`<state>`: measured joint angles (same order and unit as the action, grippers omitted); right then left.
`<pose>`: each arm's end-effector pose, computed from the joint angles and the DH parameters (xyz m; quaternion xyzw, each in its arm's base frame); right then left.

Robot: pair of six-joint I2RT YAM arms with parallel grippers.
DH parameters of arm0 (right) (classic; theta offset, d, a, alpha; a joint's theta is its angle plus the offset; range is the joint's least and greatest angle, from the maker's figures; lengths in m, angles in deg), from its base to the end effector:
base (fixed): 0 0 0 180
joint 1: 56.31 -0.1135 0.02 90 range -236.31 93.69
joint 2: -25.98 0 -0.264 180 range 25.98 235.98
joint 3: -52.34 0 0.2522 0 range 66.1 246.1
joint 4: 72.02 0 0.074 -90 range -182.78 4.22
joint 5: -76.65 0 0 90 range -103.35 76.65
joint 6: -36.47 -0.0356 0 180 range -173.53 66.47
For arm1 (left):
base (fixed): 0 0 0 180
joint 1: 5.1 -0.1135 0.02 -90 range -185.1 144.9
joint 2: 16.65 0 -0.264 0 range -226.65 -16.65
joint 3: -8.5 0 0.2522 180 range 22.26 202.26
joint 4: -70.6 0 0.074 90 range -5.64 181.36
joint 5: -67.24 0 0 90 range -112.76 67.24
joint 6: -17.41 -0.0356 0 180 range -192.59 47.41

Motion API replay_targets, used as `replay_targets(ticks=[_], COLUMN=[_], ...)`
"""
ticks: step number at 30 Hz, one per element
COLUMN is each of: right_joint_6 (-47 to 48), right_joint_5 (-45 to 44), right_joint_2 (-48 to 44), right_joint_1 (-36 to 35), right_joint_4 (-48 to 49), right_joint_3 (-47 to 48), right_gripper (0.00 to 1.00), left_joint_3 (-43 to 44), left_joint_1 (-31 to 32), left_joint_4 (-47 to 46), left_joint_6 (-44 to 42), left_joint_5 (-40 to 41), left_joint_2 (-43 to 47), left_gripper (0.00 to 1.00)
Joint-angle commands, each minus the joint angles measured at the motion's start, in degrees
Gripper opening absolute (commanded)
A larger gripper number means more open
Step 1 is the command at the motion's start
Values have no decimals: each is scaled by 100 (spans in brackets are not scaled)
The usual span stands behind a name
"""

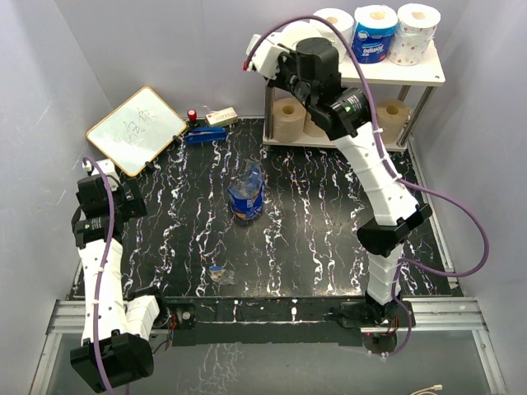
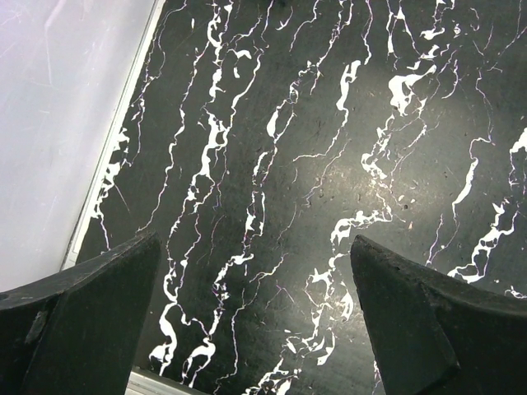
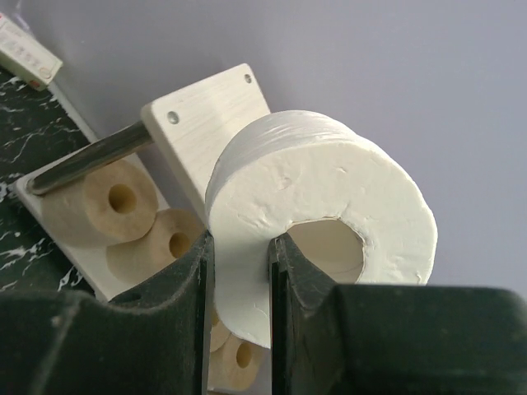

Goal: Place and organize the paper towels onto the shelf

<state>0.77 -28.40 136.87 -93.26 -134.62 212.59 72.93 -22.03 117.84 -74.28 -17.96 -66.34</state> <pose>0.3123 0.2234 0.5267 -0.4986 0.6016 -0.1943 0.5930 0.1765 0.0569 0.3202 -0.1361 0.8656 0.1140 0.4683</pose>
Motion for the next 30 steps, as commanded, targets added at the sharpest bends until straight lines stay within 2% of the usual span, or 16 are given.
replay_targets(ticks=[1, 13, 30], right_joint_6=[-192, -692, -1396], right_joint_5=[234, 932, 1371], right_joint_2=[-32, 216, 573], right_joint_1=[219, 537, 958], right_joint_4=[1251, 1555, 1773], right_joint_3=[316, 312, 370], right_gripper=[0, 0, 0], left_joint_3=[-27, -40, -58], left_joint_1=[-39, -39, -39], left_joint_4=[1, 5, -17], left_joint_6=[-11, -7, -7], left_joint_5=[-94, -85, -128], left_joint_2=[65, 87, 74], left_gripper=[98, 98, 98])
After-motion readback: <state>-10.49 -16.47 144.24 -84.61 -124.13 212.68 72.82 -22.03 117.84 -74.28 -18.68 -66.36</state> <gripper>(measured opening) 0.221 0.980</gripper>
